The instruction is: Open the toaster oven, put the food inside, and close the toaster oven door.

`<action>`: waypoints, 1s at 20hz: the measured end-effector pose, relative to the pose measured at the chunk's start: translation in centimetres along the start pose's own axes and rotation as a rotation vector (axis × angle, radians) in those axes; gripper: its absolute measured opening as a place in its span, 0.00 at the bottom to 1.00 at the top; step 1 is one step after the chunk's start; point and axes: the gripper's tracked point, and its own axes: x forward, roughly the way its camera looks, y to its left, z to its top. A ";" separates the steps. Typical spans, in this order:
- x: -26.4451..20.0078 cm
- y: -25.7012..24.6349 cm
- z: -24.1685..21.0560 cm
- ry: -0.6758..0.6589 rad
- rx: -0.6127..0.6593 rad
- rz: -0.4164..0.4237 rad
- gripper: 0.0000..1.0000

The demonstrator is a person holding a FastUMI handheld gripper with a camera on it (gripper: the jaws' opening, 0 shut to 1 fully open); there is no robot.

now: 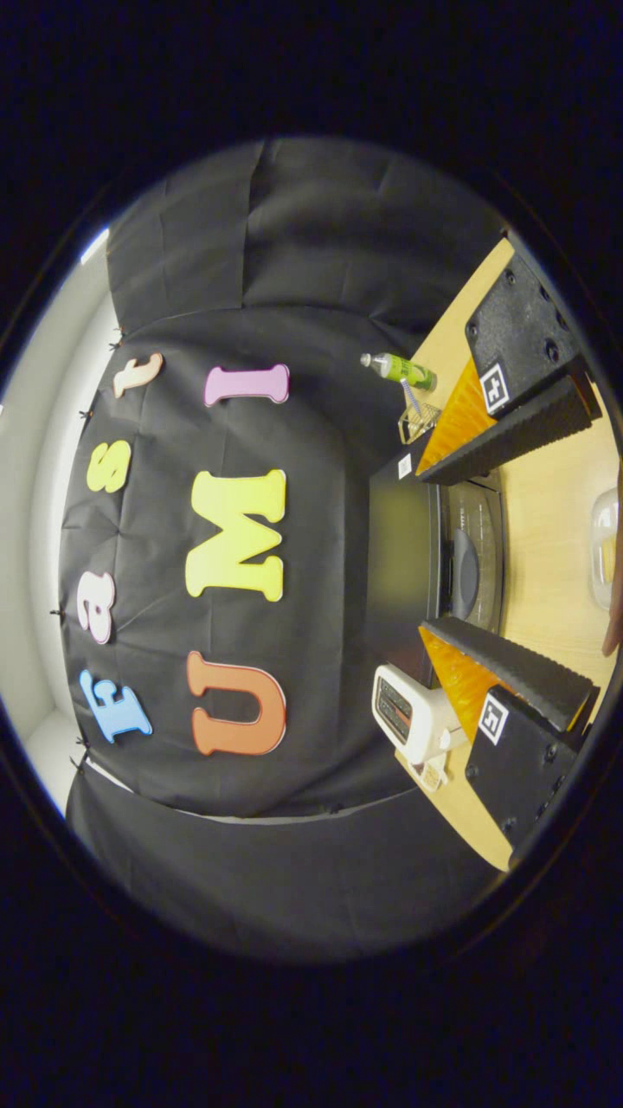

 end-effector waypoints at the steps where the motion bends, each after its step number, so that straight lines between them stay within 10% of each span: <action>1: 0.7 0.4 -0.2 -0.002 0.010 0.009 1.00; 20: 13.0 1.0 -8.1 0.128 0.092 0.026 1.00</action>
